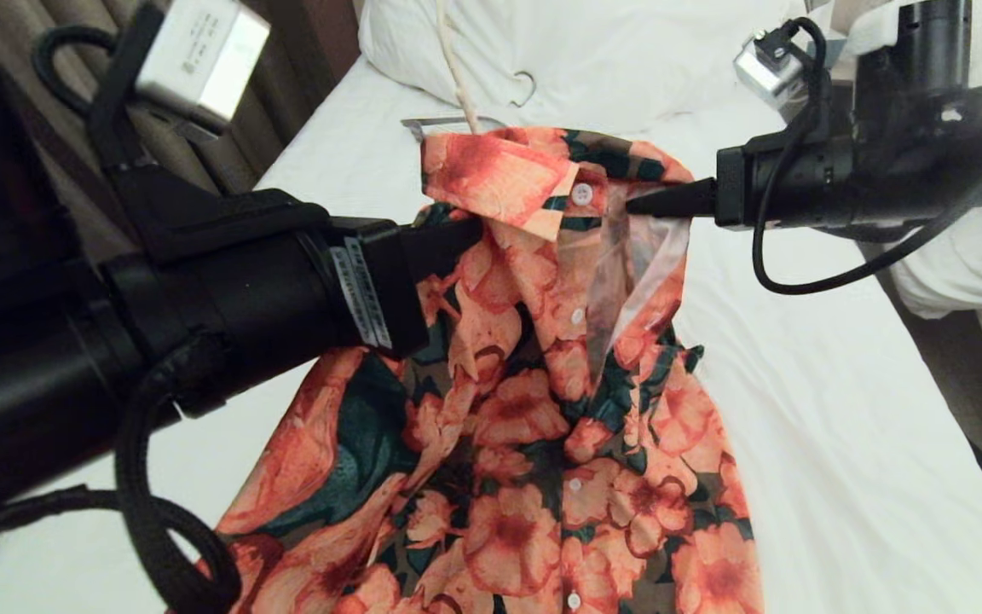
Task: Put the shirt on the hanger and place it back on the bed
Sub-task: Hook the other side of the shirt onto the hanger
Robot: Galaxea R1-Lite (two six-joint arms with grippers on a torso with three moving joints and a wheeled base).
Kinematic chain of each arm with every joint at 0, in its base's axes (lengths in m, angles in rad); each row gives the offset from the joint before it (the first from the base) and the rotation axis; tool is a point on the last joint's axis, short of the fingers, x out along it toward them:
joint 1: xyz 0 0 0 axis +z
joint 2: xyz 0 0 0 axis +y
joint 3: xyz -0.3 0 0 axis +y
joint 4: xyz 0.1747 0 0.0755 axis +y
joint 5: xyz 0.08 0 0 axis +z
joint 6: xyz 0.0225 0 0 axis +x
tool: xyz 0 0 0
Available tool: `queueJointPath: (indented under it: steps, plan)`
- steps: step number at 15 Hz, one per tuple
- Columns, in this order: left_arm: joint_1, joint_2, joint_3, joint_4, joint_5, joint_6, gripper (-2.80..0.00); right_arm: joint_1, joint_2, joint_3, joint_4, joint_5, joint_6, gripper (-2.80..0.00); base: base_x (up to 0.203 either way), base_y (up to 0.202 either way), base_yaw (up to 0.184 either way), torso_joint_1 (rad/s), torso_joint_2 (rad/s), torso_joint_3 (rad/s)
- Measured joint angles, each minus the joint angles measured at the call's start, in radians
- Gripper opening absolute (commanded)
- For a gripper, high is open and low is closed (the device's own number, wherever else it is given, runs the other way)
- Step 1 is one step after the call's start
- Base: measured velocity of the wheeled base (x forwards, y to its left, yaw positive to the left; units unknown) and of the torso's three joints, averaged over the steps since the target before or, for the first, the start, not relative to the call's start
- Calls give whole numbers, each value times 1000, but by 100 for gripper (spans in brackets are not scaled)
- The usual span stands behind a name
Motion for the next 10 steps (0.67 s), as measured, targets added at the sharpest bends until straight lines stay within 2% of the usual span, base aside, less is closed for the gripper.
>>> queueJointPath:
  steps: [4, 7, 10]
  plan:
    - [0, 7, 38, -115, -16, -10, -280, 64, -30, -36, -2, -10, 10, -280, 0, 0, 0, 0, 0, 0]
    - [0, 18, 84, -251, -80, -16, -280, 113, -45, -61, -2, -34, 11, -280, 0, 0, 0, 0, 0, 0]
    - [0, 35, 105, -352, -84, -50, -280, 163, -71, -65, -1, -44, 11, -280, 0, 0, 0, 0, 0, 0]
